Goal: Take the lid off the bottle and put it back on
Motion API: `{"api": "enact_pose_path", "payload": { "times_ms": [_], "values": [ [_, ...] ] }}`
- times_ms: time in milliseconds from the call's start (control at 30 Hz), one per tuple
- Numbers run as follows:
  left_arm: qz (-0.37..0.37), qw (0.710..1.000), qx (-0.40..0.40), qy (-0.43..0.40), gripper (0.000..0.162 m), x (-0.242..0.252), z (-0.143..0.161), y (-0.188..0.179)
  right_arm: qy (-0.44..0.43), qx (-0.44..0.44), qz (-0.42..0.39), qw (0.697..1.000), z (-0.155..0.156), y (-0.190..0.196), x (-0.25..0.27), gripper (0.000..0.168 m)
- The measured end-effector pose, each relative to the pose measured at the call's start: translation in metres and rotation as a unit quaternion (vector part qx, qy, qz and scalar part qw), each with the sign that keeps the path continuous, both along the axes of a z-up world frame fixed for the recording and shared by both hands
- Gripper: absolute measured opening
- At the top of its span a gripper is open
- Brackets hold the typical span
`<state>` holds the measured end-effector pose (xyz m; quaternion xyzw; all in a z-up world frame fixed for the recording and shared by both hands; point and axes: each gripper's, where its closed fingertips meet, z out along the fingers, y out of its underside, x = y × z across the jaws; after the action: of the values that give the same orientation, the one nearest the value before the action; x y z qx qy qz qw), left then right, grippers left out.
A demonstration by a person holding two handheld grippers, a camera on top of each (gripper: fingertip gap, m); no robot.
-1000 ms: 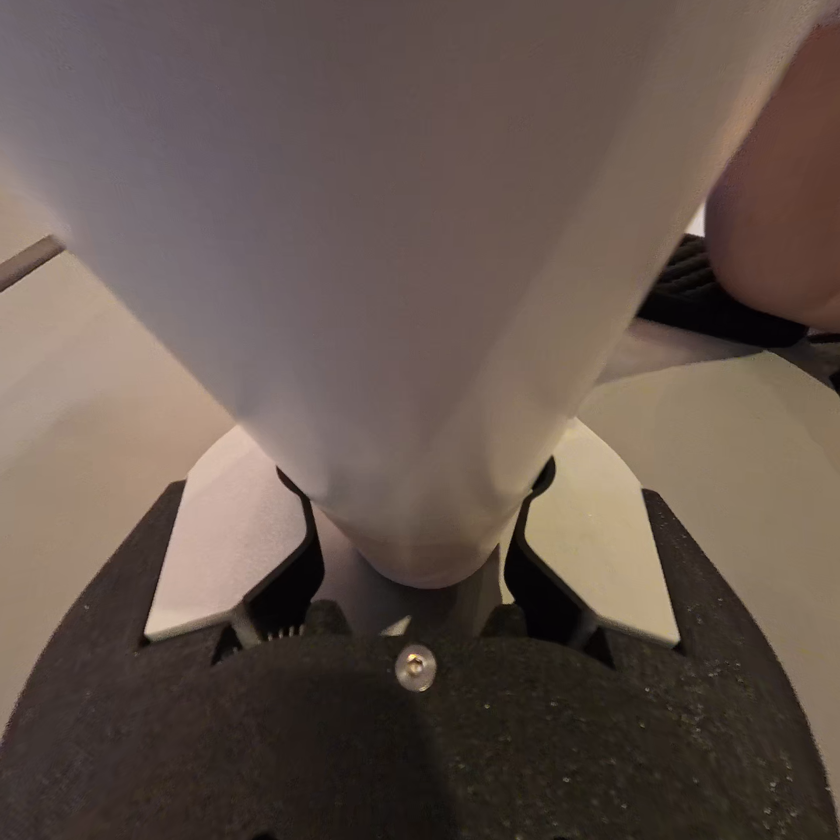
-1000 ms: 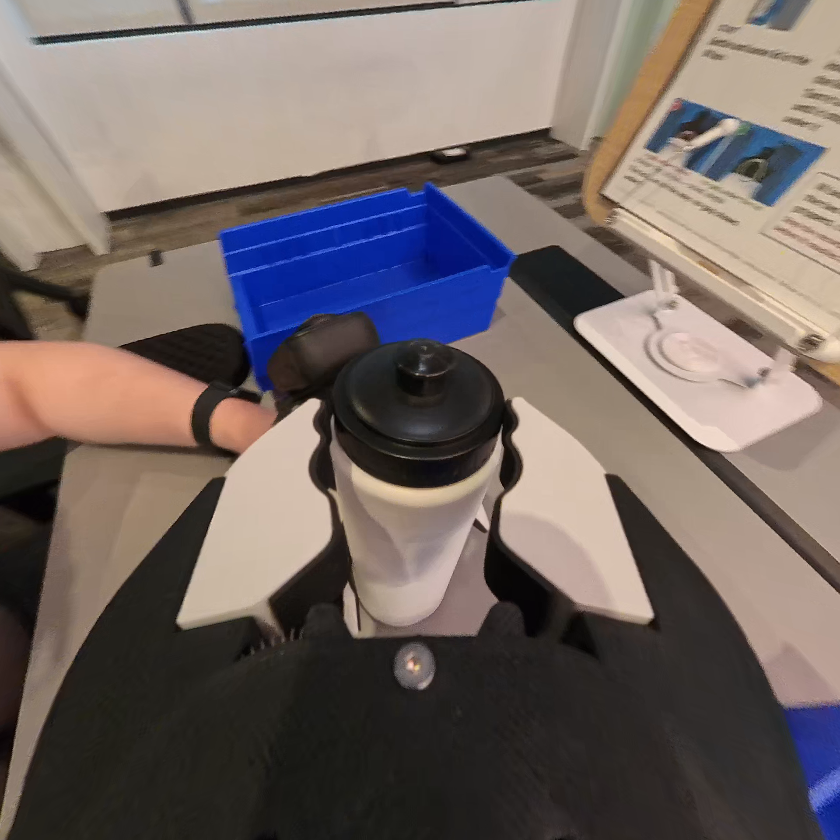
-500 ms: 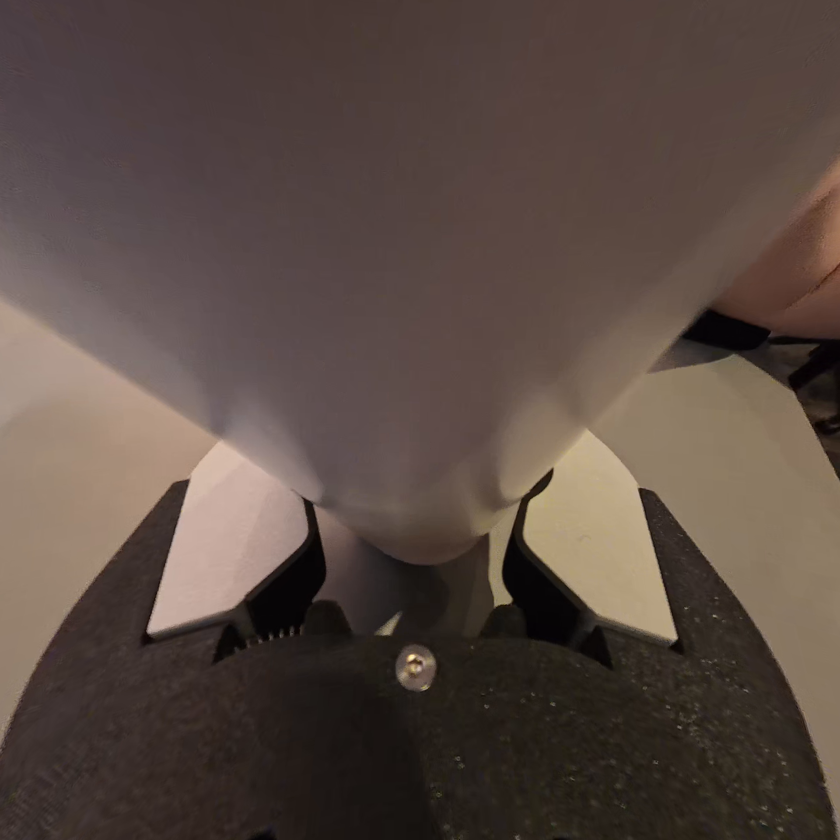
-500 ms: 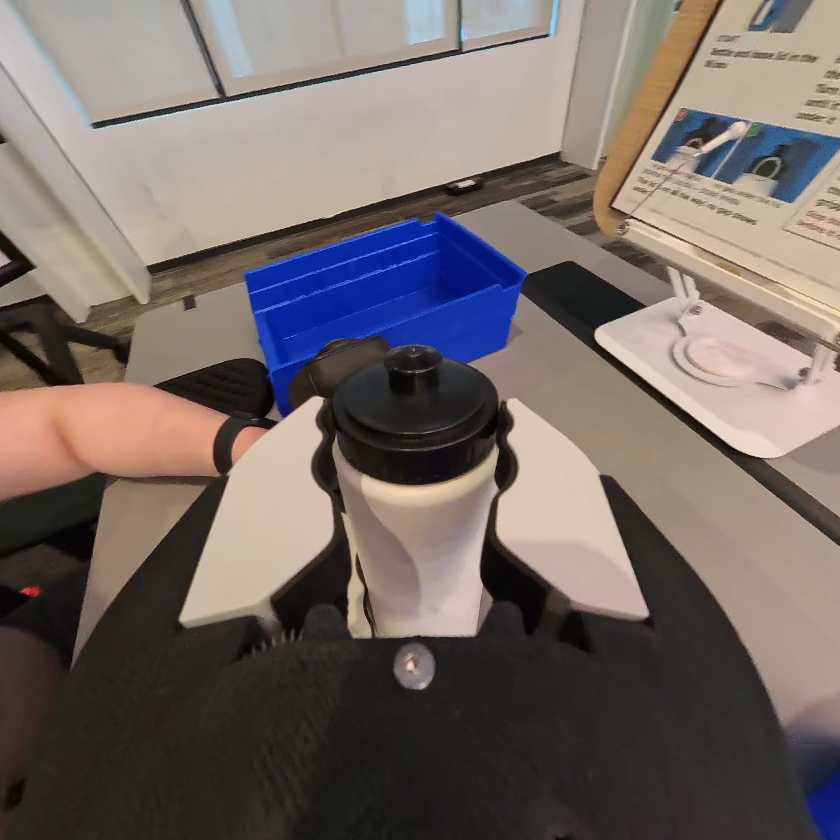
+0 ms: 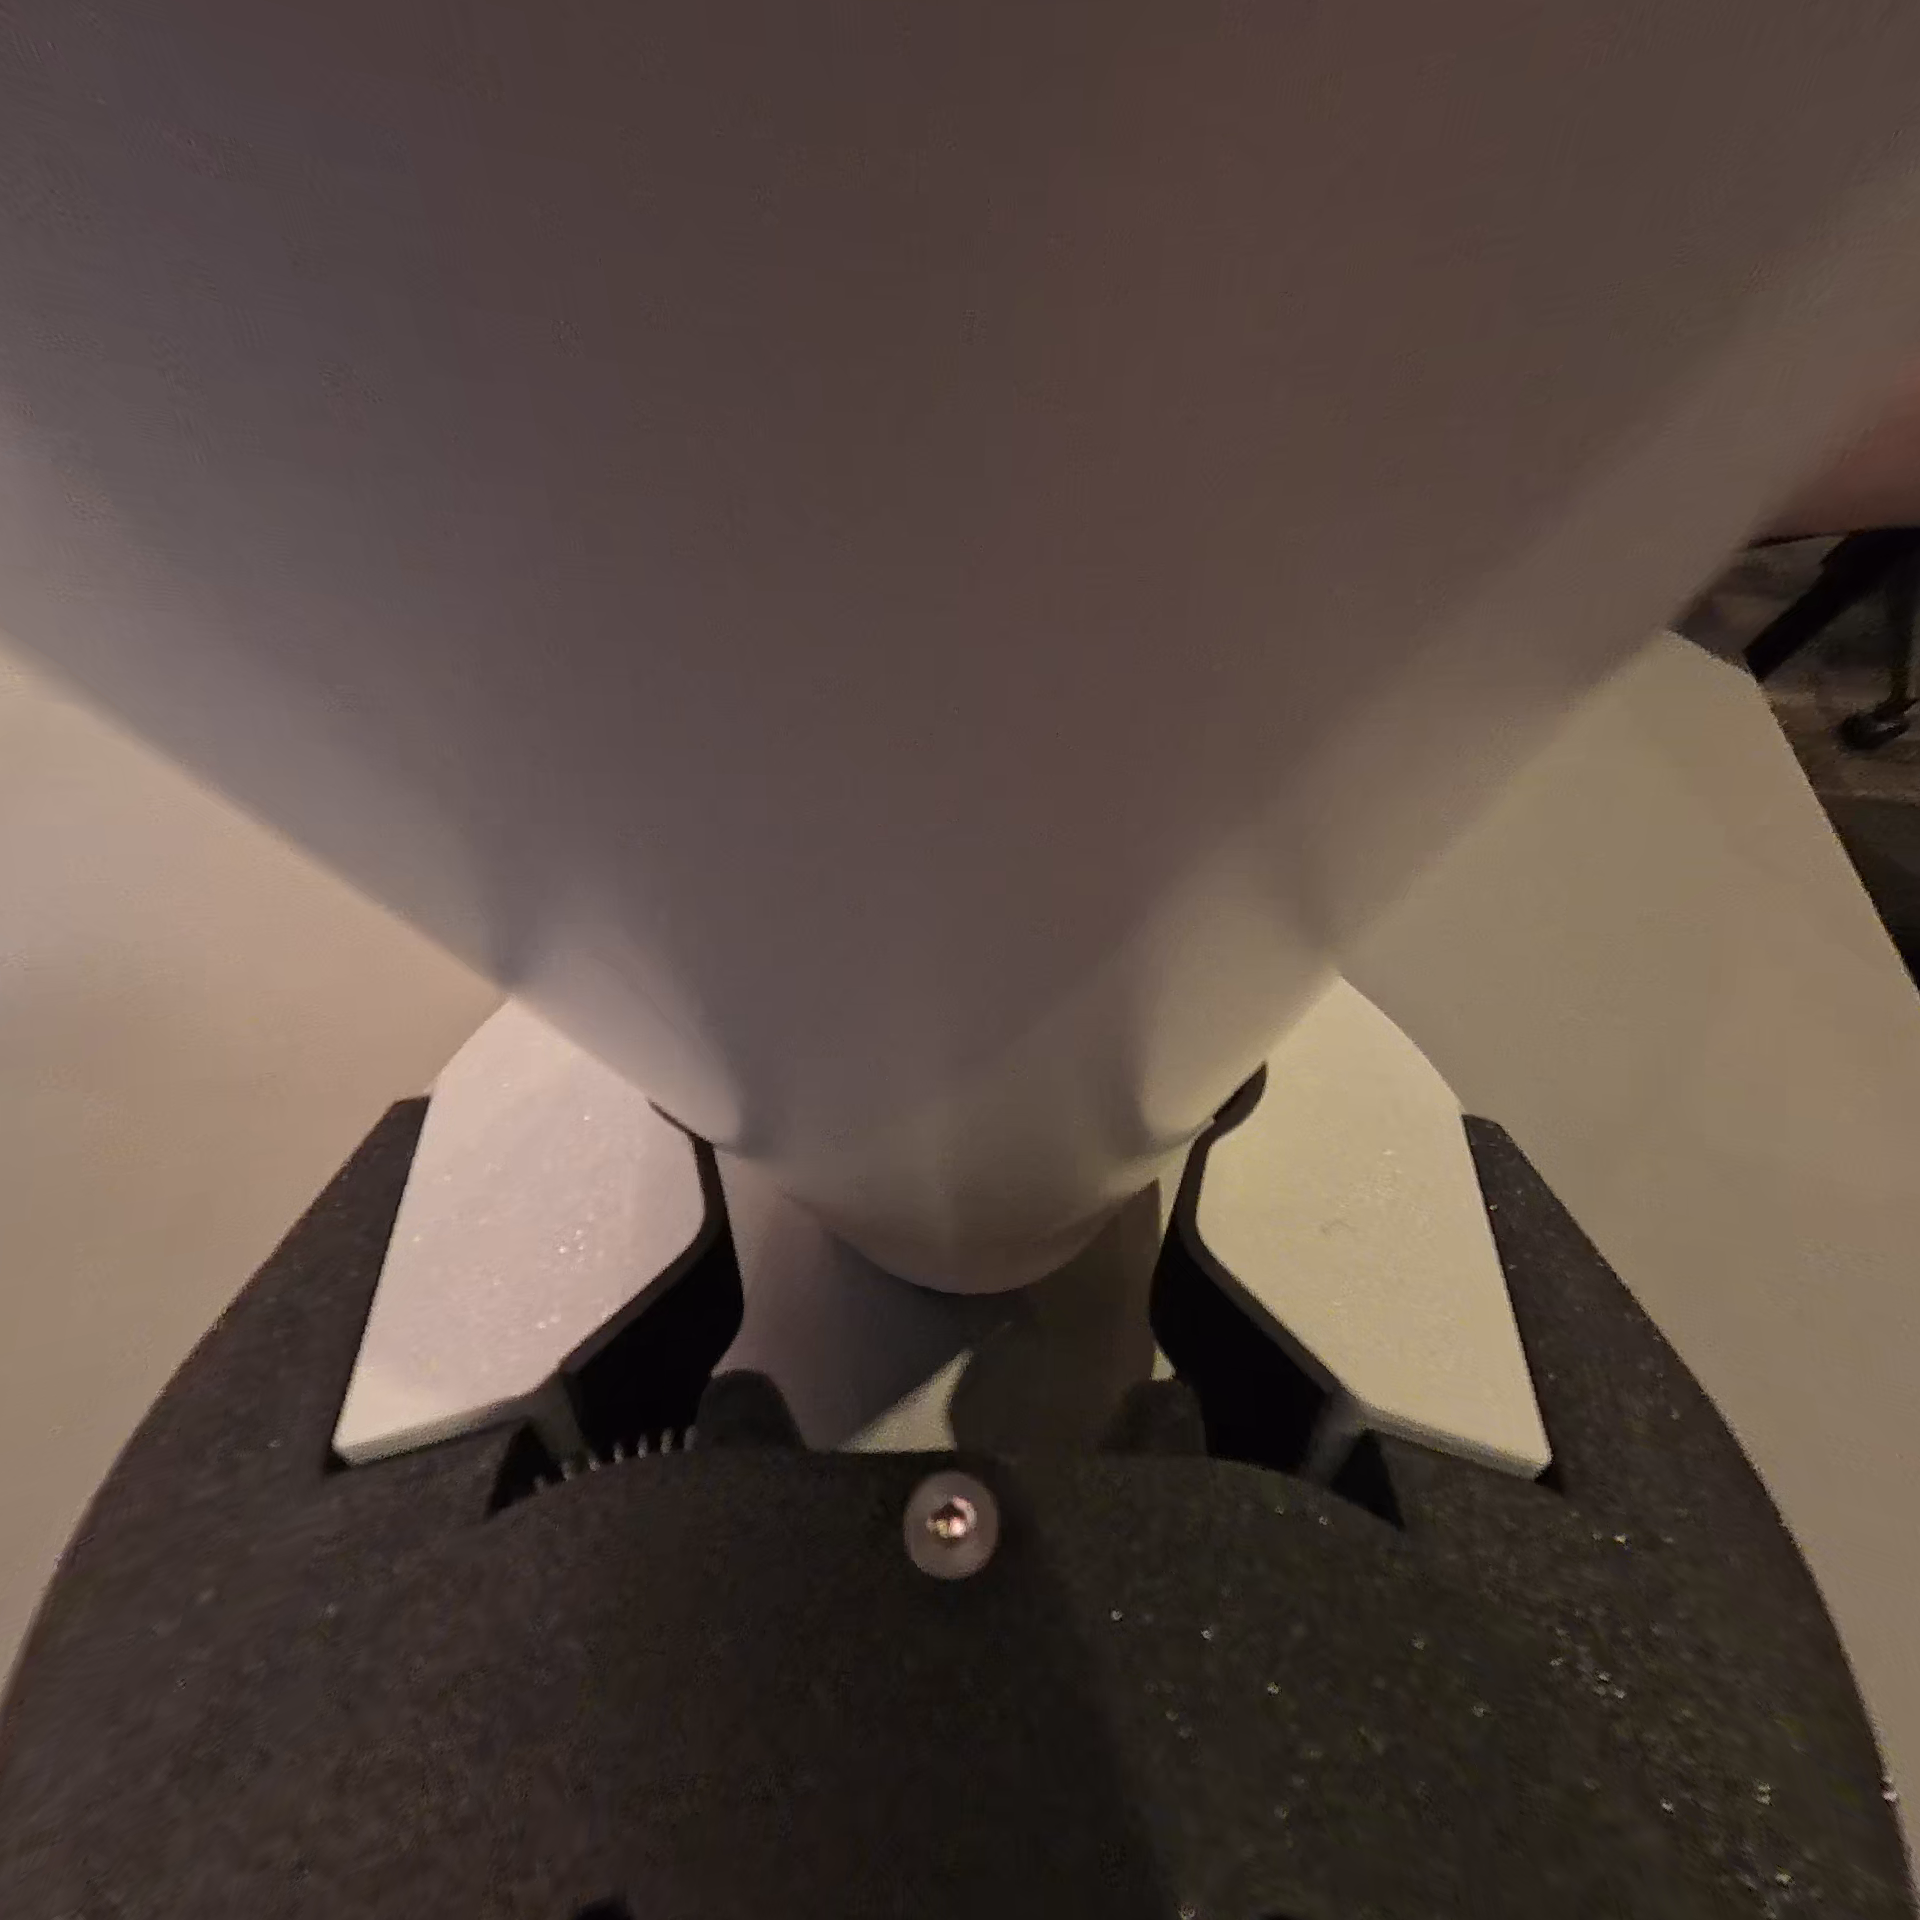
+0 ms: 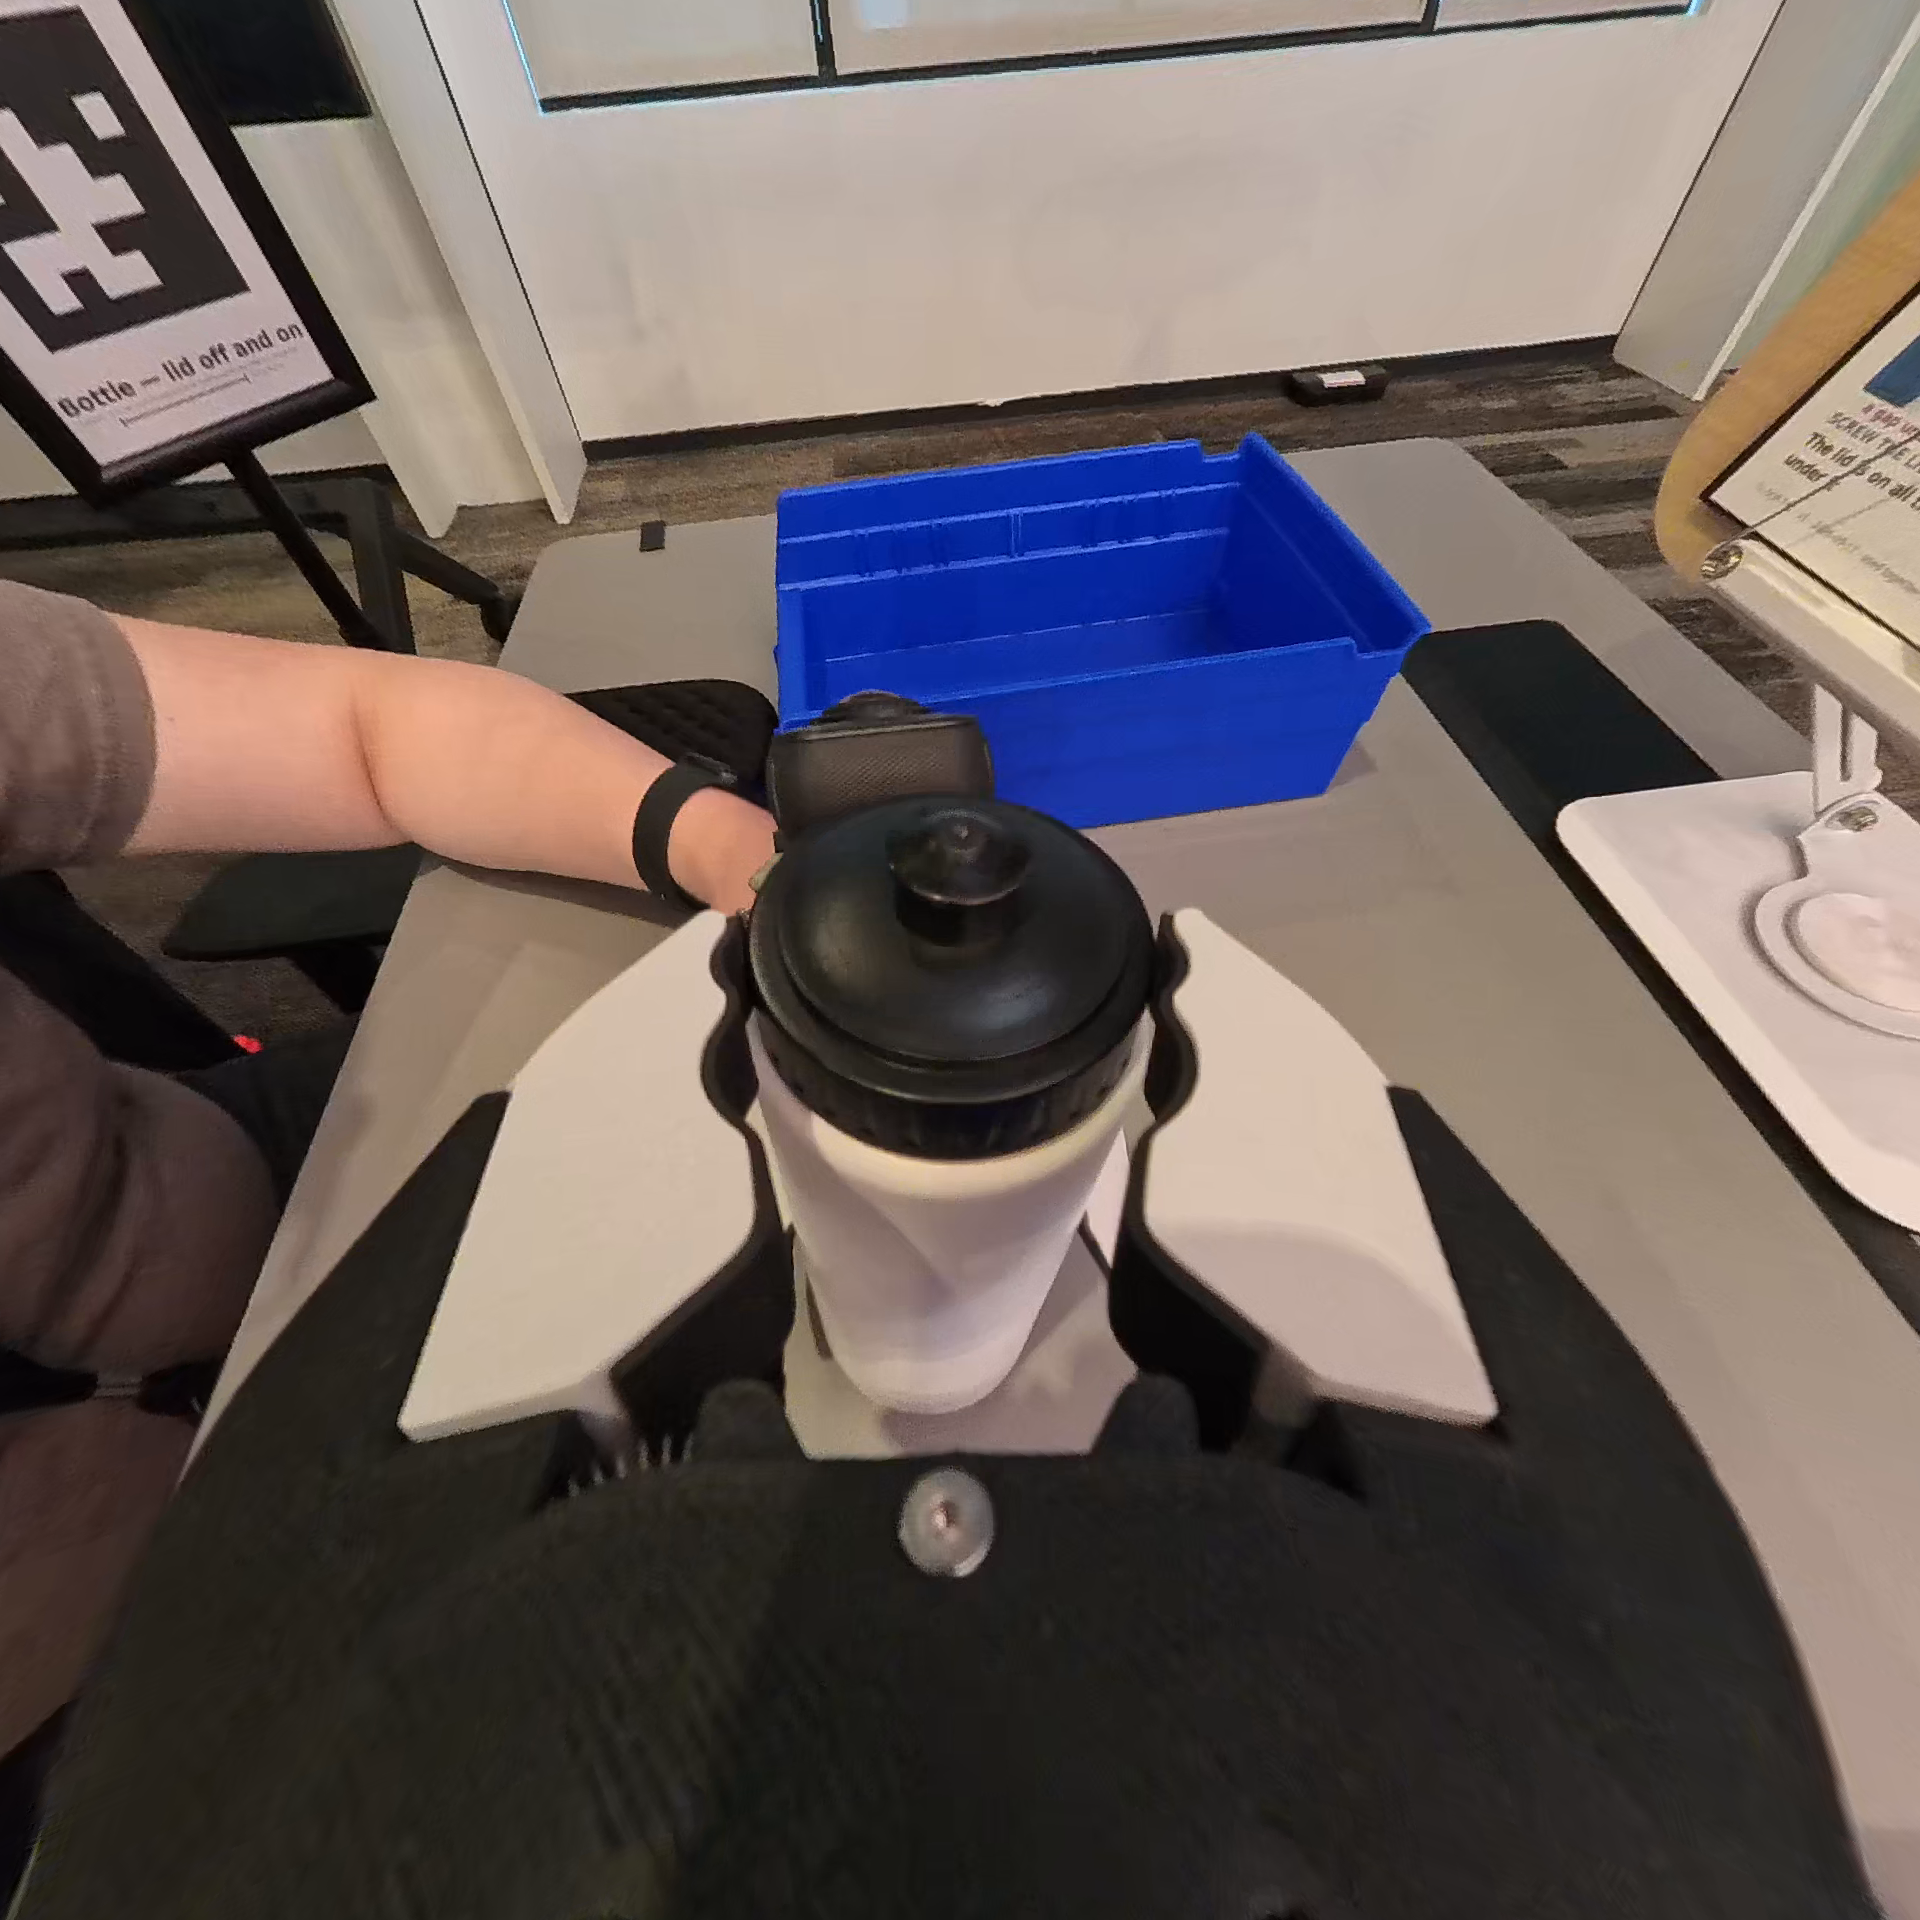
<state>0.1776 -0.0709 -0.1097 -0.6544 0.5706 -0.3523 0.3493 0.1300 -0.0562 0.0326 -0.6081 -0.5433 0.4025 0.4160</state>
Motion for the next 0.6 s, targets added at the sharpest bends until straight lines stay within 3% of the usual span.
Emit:
{"api": "enact_pose_path", "payload": {
  "times_ms": [133, 433, 600],
  "values": [
    [0.009, 1.000, 0.022, -0.006, 0.100, -0.003, 0.000, 0.004, -0.011, 0.020, 0.004, 1.000, -0.001, -0.002, 0.000, 0.076],
    [0.018, 0.994, 0.016, -0.107, 0.105, 0.007, 0.014, 0.007, 0.020, 0.000, 0.016, 1.000, 0.000, 0.003, 0.005, 0.076],
    [0.021, 0.995, 0.020, -0.093, 0.102, 0.010, 0.013, 0.007, 0.008, 0.018, 0.025, 0.999, -0.001, 0.000, 0.008, 0.076]
  ]
}}
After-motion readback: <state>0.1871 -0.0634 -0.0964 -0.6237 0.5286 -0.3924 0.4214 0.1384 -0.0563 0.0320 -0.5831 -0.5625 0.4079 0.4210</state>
